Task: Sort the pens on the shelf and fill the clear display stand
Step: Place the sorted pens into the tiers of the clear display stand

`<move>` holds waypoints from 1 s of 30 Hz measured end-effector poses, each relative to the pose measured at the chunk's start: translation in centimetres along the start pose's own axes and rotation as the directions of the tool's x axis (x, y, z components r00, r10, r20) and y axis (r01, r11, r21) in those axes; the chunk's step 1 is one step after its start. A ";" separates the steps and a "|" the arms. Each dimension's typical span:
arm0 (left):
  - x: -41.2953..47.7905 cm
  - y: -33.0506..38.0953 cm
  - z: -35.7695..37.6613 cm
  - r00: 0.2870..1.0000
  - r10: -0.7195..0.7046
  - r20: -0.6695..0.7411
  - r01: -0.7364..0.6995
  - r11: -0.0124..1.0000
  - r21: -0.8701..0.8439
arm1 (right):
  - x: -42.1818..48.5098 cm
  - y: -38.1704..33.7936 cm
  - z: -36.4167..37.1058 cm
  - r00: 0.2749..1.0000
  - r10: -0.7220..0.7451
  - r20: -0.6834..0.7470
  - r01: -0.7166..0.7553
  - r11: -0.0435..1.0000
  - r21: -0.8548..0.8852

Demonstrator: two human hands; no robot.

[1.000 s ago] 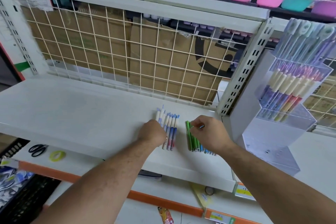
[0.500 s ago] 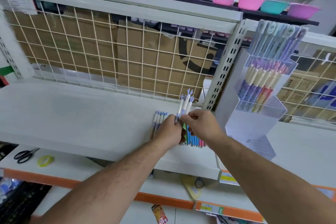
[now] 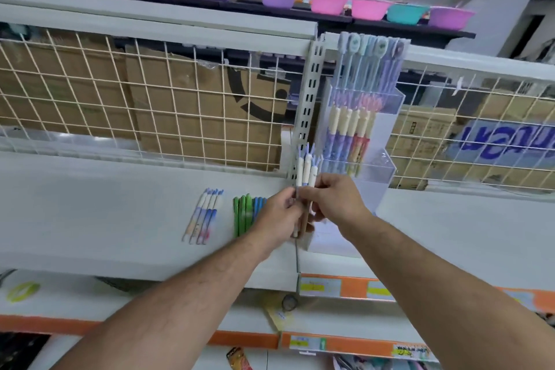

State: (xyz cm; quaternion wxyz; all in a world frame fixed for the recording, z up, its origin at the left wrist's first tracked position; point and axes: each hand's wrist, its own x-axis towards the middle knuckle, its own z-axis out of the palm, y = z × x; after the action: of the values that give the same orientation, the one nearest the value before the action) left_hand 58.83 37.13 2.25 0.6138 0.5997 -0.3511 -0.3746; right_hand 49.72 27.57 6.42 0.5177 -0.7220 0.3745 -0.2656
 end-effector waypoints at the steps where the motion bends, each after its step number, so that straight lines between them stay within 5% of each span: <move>1: 0.2 -0.1 0.9 1.000 -0.004 0.005 0.004 1.000 0.008 | 0.1 0.3 -1.1 1.000 -0.008 0.003 0.008 1.000 -0.002; 14: 2.5 0.2 10.7 0.997 0.015 -0.081 -0.005 0.993 0.117 | 1.4 2.9 -12.1 0.980 -0.123 0.154 0.127 0.992 -0.013; 19: 4.1 -0.8 10.5 0.972 0.009 -0.236 0.041 0.978 0.206 | 2.4 2.7 -15.0 0.980 -0.124 0.152 0.122 0.992 0.027; 30: 5.3 -2.7 9.8 0.978 -0.001 -0.207 0.031 0.989 0.142 | 6.1 -1.9 -17.5 0.981 -0.181 0.069 0.184 0.982 -0.035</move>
State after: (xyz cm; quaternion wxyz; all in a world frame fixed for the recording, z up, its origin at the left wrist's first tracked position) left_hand 52.66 27.84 -0.20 0.5991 0.6808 -0.3069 -0.2888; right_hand 40.28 13.37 13.82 0.4882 -0.7721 0.2948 -0.2804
